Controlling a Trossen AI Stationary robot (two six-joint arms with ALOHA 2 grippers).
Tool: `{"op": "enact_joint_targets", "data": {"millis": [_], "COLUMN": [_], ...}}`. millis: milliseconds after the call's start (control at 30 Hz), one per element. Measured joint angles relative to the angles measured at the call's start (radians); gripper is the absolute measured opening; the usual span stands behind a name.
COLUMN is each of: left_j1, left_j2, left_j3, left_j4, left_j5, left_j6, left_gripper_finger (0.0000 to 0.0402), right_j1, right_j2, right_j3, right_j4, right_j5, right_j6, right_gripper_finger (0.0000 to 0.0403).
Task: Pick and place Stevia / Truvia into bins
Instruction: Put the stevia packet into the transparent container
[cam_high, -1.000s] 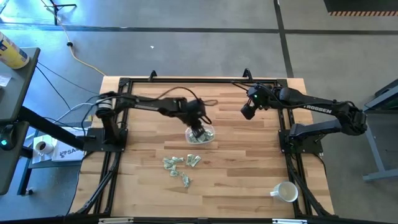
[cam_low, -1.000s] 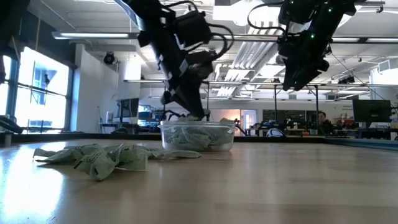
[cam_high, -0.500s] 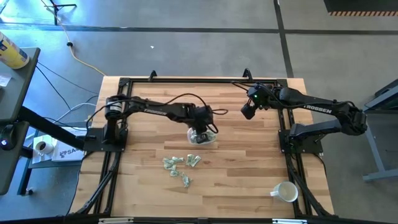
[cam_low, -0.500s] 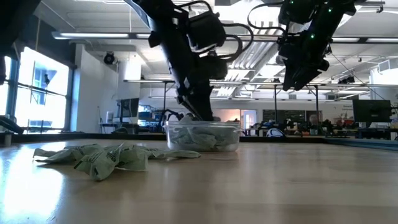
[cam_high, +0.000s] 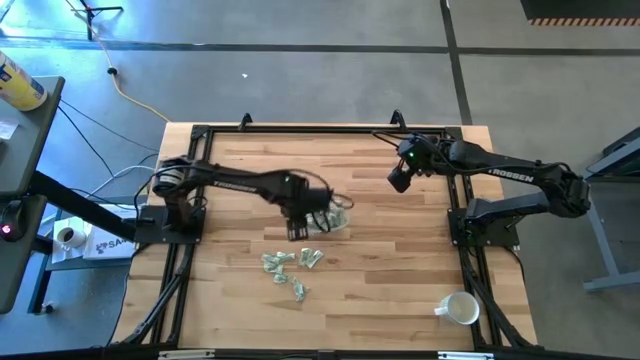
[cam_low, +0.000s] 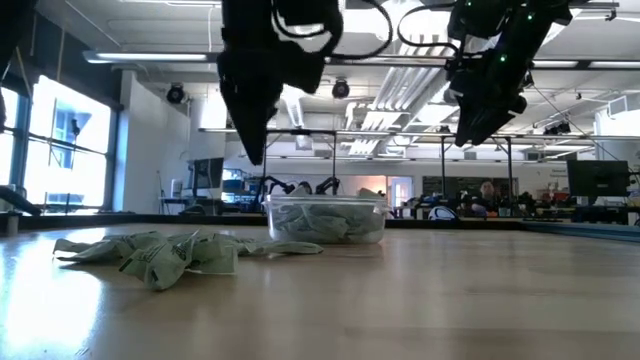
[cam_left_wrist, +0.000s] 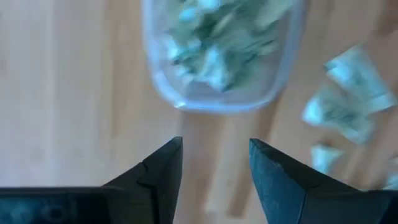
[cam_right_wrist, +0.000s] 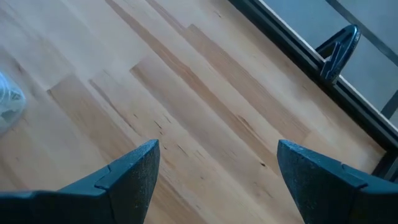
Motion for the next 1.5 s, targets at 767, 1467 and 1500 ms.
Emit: {"op": "enact_joint_targets", "data": {"millis": [767,1467,1500], "left_j1": [-0.326,-0.076,-0.046], "left_j2": [-0.211,-0.214,-0.219], "left_j3": [-0.593,-0.629,-0.615], "left_j4": [0.473,0.380,0.371], "left_j5": [0.149,0.248,0.231], "left_j6": [-0.155,0.119,0.134], "left_gripper_finger": [0.0160,0.0023,0.0028], "right_j1": [0.042,0.042,0.042], "right_j2": [0.001,0.001,0.001], "right_j3": [0.000,0.000,0.000], "right_j4": [0.049,0.059,0.059], "right_j5": [-0.051,-0.008,-0.007], "right_j6": [-0.049,0.027,0.027], "right_gripper_finger": [0.0314,0.0314,0.0314]}}
